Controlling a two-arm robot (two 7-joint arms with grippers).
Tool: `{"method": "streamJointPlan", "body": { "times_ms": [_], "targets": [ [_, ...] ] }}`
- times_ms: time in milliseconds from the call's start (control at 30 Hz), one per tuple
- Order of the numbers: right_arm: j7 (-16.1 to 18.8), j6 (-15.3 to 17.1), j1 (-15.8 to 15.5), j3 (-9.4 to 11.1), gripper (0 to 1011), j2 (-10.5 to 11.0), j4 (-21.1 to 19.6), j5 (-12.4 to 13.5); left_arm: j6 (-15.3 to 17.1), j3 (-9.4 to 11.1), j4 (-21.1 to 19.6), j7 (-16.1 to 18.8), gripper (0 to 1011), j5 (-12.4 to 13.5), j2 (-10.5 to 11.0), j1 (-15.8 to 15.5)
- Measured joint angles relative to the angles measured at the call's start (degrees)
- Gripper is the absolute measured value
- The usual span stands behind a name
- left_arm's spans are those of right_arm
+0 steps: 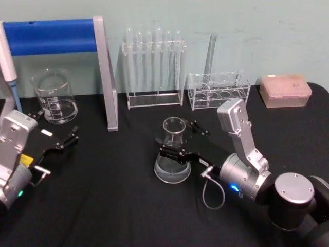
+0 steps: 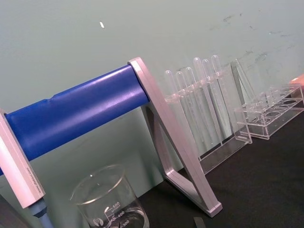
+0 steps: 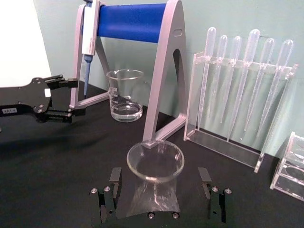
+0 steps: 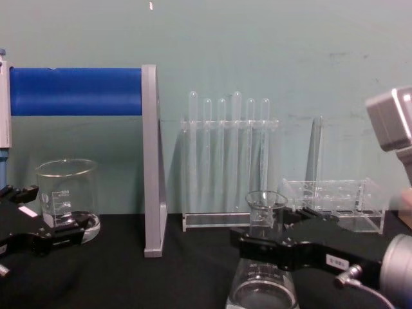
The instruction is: Grasp the erlenmeyer flask with one hand, shake it three times, then place it back.
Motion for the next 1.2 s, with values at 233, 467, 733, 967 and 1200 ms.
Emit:
{"method": "streamJointPlan", "body": {
  "times_ms": [233, 467, 733, 967, 1200],
  "targets": [
    [0.83, 0.82, -1.99, 0.58, 1000, 2.11, -2.23, 0.92, 0.0, 0.0, 0.0, 0.0, 1001, 0.0, 0.0, 0.0],
    [1.6, 1.45, -5.43, 1.79, 1000, 5.37, -5.92, 2.35, 0.0, 0.0, 0.0, 0.0, 1001, 0.0, 0.0, 0.0],
    [0.98, 2.1, -9.55, 4.44, 1000, 9.57, -9.47, 3.34, 0.0, 0.0, 0.0, 0.0, 1001, 0.0, 0.0, 0.0],
    [-3.02, 2.43, -10.47, 7.55, 1000, 9.76, -9.54, 2.86, 0.0, 0.0, 0.0, 0.0, 1001, 0.0, 0.0, 0.0],
    [-7.85, 1.47, -8.67, 8.88, 1000, 7.24, -7.46, -0.85, 0.0, 0.0, 0.0, 0.0, 1001, 0.0, 0.0, 0.0]
  ]
}}
